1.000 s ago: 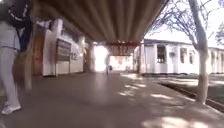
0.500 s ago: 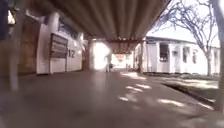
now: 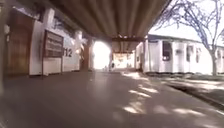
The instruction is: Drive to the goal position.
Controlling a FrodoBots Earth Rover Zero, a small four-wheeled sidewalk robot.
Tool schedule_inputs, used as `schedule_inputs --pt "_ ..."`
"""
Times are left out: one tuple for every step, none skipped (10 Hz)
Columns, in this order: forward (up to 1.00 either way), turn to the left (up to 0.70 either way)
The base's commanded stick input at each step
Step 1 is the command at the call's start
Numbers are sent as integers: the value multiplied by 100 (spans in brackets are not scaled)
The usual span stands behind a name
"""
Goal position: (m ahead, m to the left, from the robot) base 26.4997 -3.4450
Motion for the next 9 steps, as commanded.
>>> schedule_inputs --pt "85 0" --pt "85 0" --pt "85 0" --pt "85 0" --pt "85 0" --pt "85 0" --pt "85 0" --pt "85 0" --pt "85 0"
